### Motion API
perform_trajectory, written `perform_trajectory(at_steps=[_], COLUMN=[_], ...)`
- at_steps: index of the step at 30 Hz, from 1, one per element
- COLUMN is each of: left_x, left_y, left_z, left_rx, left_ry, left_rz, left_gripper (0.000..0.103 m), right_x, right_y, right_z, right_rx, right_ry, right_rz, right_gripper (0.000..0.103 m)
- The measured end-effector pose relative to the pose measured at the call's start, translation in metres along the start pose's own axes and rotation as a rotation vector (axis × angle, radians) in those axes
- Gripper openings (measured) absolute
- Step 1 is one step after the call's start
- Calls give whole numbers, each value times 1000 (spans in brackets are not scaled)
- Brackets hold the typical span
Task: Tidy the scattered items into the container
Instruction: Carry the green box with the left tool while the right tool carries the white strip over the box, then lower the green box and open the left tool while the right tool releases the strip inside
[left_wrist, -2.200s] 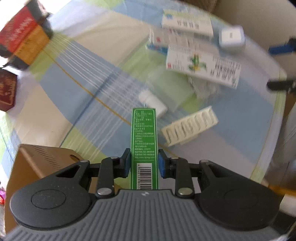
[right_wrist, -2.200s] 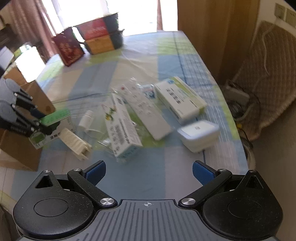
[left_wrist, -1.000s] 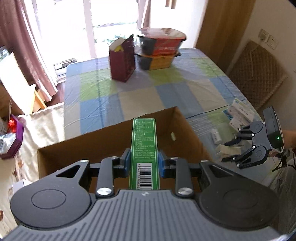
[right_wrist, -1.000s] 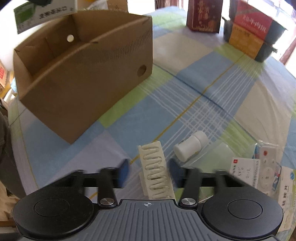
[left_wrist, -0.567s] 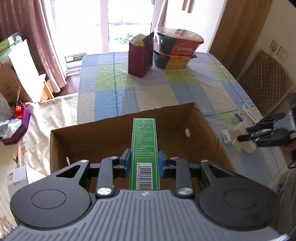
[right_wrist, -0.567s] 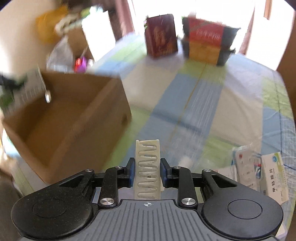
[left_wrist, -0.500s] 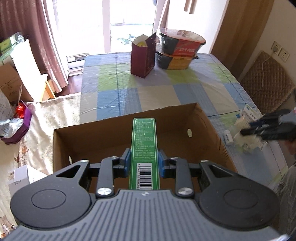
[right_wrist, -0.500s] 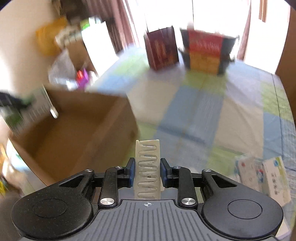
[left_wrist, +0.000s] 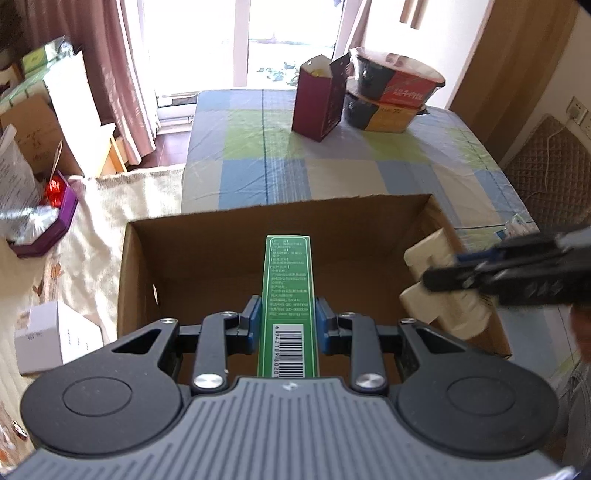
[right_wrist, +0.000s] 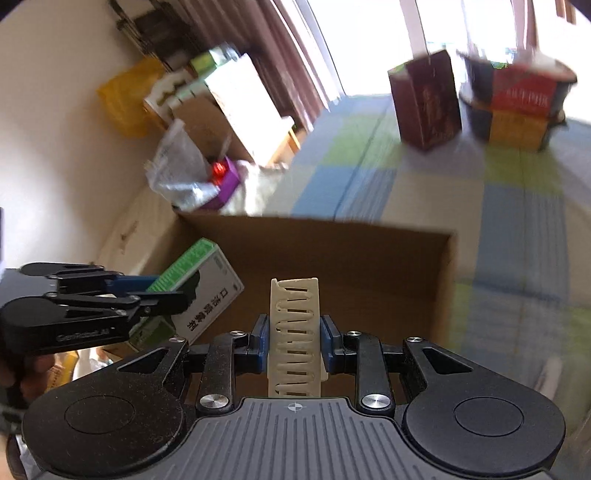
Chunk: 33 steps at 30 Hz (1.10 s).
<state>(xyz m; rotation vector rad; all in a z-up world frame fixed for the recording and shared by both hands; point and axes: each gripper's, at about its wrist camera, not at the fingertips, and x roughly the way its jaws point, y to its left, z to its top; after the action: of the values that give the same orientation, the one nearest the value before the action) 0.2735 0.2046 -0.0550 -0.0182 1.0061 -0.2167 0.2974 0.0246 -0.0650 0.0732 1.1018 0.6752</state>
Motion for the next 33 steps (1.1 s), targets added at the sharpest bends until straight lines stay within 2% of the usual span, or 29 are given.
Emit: perform_trajectory(at_steps=[7, 14, 26, 33], left_x=[23, 44, 62, 79], left_y=[-3, -9, -10, -15], left_z=[-17, -31, -47, -51], left_rx=[-88, -85, -106, -104], left_ry=[-7, 28, 77, 147], left_rz=[-6, -5, -26, -37], left_gripper=[25, 25, 25, 26], right_x=[36, 53, 63, 72], right_y=[-1, 3, 4, 2], right_z=[-10, -16, -27, -32], right_rx=[51, 50, 36, 1], right_ry=[96, 134, 153, 213], right_rz=[-128, -205, -241, -264], right_gripper=[30, 30, 30, 31])
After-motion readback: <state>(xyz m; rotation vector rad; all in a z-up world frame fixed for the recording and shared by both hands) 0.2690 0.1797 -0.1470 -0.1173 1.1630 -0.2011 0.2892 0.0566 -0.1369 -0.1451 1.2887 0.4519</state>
